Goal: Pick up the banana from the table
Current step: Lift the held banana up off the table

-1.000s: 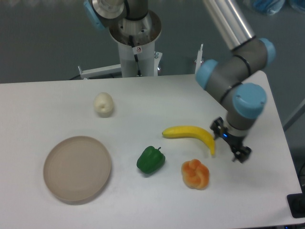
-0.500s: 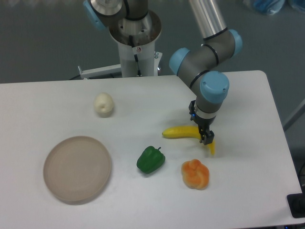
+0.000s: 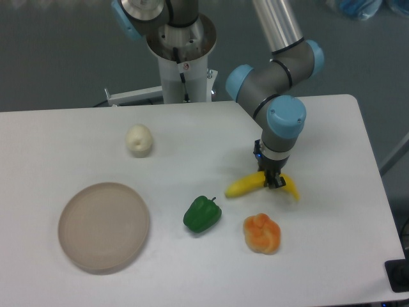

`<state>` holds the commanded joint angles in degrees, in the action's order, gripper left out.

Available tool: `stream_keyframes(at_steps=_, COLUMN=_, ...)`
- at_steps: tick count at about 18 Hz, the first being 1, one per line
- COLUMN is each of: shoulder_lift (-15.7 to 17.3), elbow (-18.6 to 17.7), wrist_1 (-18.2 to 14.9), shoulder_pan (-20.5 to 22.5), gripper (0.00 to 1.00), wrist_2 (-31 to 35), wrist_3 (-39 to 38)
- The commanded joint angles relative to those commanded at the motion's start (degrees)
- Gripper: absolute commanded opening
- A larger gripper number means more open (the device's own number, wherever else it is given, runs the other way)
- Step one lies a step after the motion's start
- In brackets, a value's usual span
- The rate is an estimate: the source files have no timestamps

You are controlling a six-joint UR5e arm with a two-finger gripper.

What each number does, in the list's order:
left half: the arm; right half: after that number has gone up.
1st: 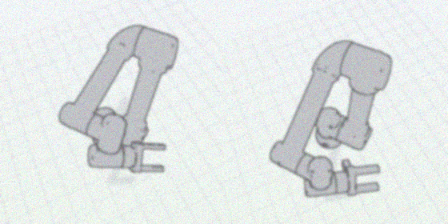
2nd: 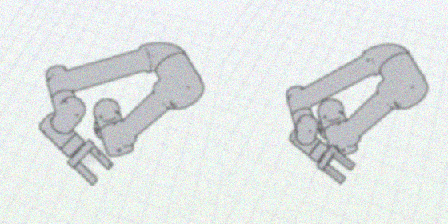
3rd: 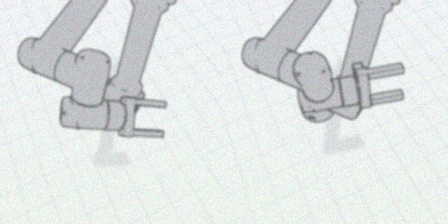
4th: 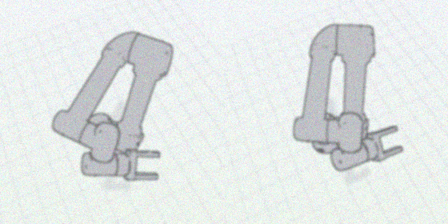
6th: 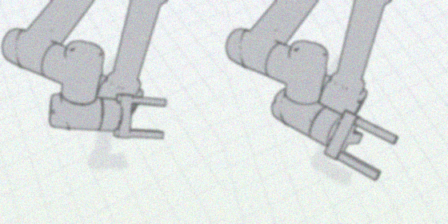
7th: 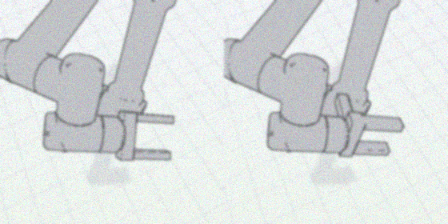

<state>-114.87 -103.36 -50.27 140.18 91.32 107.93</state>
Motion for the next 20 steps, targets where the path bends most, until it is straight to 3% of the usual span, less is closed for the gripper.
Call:
stream_keyframes(at_steps=4, shoulder_lift=0.6, elbow=1.9, wrist_1=-0.4, shoulder_pan=0.7, gripper=0.33, wrist_2=0.1, wrist_3=0.0)
stream_keyframes(at_steps=6, shoulder_lift=0.6, elbow=4.3, wrist_1=-2.4, shoulder_pan=2.2, gripper=0.33, wrist_2=0.1, wrist_3=0.0)
stream_keyframes(at_steps=7, shoulder_lift=0.7, elbow=7.8, wrist_1=-5.6, shoulder_pan=2.8, gripper=0.33, wrist_2=1.6, wrist_3=0.0)
stream_keyframes(at_steps=8, shoulder_lift=0.4, elbow=12.1, wrist_1=-11.2, shoulder_pan=3.3, gripper=0.33, wrist_2=3.2, wrist_3=0.0)
stream_keyframes(at_steps=11, shoulder_lift=-1.0, elbow=18.6, wrist_1=-18.8, shoulder_pan=4.6, gripper=0.33, wrist_2=3.7, wrist_3=-0.1)
stream_keyframes(at_steps=14, shoulder_lift=-2.0, elbow=21.5, wrist_1=-19.4, shoulder_pan=5.5, gripper=0.31, wrist_2=3.2, wrist_3=-2.6)
stream_keyframes(at_steps=16, shoulder_lift=-3.1, elbow=23.4, wrist_1=-19.3, shoulder_pan=5.6, gripper=0.25, wrist_2=2.2, wrist_3=-9.4)
stream_keyframes(at_steps=20, shoulder_lift=-5.1, elbow=26.4, wrist_1=-19.2, shoulder_pan=5.5, gripper=0.24, wrist_2=-2.3, wrist_3=-15.3)
